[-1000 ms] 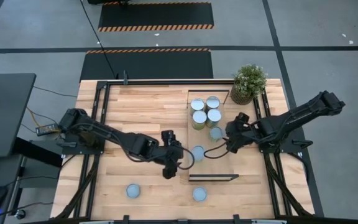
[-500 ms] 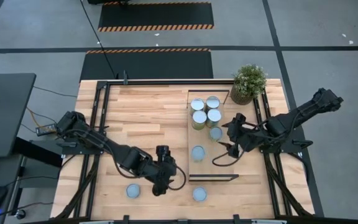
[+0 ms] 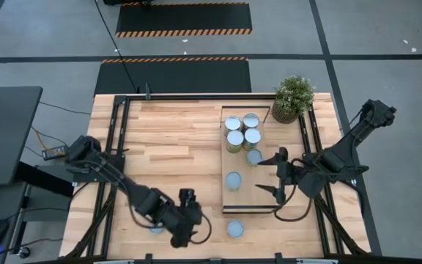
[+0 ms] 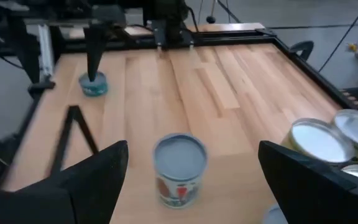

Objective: Pick and place cans onto a shelf
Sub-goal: Put the canned diced tomatoes on the shelf

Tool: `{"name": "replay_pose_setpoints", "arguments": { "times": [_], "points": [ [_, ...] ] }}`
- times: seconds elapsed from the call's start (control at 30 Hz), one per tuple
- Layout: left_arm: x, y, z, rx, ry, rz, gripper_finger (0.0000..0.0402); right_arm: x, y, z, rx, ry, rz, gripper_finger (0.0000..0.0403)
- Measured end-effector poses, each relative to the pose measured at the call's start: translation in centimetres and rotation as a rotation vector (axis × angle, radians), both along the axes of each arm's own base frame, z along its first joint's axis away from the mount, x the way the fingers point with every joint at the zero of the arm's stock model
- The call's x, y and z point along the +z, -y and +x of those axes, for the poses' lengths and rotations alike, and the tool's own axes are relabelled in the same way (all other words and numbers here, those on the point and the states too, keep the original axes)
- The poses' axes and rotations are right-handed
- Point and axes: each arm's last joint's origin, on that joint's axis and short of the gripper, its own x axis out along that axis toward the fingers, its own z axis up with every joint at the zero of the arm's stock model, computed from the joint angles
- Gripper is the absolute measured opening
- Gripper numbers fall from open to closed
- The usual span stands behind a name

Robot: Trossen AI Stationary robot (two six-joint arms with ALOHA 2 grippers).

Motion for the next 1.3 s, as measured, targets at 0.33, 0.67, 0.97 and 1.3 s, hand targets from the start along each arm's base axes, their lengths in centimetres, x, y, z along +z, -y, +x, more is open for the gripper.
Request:
{"name": "replay_pose_setpoints", "arguments": {
  "times": [0.33, 0.67, 0.97, 1.3],
  "points": [
    [-2.8, 5.1, -0.2, 0.045, 0.086, -0.100, 0.0389, 0.2, -2.4, 0.1, 0.032, 0.095, 0.054, 0.0368],
    [-6.0, 7.0, 2.9, 0.105, 0.233, -0.210, 0.0389, 1.2, -4.7, 0.4, 0.109, 0.108, 0.037, 0.0368],
    [-6.1, 7.9, 4.2, 0.112, 0.254, -0.239, 0.0388, 1.2, -10.0, 2.2, 0.199, 0.013, -0.074, 0.0368],
    [-6.8, 8.5, 2.8, 0.059, 0.086, -0.289, 0.0388, -1.6, -14.9, 5.5, 0.298, -0.147, -0.138, 0.0368]
  ]
}}
